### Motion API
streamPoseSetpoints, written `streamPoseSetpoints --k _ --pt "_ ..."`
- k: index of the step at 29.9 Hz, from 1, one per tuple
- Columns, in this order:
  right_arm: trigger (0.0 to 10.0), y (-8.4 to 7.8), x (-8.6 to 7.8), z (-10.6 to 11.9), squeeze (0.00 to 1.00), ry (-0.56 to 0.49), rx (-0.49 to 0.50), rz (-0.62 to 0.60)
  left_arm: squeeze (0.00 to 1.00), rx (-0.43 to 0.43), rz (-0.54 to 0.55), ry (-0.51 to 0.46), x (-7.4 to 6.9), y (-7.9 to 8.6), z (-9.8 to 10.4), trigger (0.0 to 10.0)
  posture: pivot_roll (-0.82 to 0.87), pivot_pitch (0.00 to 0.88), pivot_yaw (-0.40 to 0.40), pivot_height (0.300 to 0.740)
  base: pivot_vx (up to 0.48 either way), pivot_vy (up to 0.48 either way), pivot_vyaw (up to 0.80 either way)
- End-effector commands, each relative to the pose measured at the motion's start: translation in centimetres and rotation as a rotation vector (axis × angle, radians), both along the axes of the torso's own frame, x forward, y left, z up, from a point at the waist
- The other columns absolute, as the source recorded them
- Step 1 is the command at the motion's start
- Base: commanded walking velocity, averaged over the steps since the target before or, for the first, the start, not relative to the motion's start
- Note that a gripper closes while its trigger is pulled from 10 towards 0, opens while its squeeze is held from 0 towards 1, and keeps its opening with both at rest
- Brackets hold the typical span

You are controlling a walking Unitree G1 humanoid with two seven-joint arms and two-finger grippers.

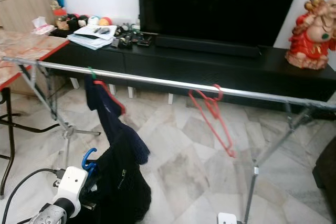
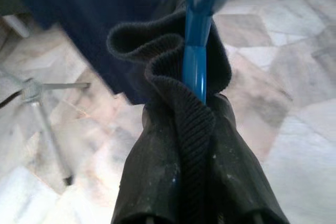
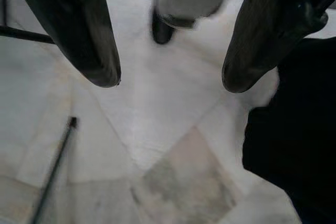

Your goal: Hang hanger

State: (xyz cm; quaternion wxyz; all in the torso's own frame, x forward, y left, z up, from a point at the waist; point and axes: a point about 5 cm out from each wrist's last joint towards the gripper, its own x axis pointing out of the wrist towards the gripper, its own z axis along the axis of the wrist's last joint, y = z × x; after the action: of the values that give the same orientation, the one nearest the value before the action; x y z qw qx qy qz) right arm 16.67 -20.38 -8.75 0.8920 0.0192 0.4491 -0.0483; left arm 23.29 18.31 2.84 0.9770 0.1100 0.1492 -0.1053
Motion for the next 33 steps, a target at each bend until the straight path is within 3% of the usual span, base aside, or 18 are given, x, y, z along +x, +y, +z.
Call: streamPoseSetpoints --k 1,16,29,33 --pt "10.0 0.07 0.35 0.15 0.0 -0.012 0.003 -0.003 0.0 0.024 -0.012 -0.013 0.2 0.21 0.36 10.0 0.03 0.013 0.008 0.74 0.0 0.0 0.0" --pt "10.0 0.14 0.34 0.13 0.0 -0.008 0.008 0.016 0.0 0.026 0.054 -0.034 0.47 0.61 0.57 10.0 0.03 0.023 -0.001 0.74 0.0 0.0 0.0" --pt "10.0 0.33 0.53 0.19 0.0 -0.008 0.02 0.035 0.0 0.03 0.067 -0.035 0.68 0.58 0.63 10.0 0.03 0.027 -0.008 0.74 0.309 0.0 0.0" --pt "10.0 -0.52 0.26 0.21 0.0 -0.001 0.013 0.029 0.0 0.027 0.072 -0.035 0.68 0.61 0.6 10.0 0.03 0.028 -0.011 0.74 0.338 0.0 0.0"
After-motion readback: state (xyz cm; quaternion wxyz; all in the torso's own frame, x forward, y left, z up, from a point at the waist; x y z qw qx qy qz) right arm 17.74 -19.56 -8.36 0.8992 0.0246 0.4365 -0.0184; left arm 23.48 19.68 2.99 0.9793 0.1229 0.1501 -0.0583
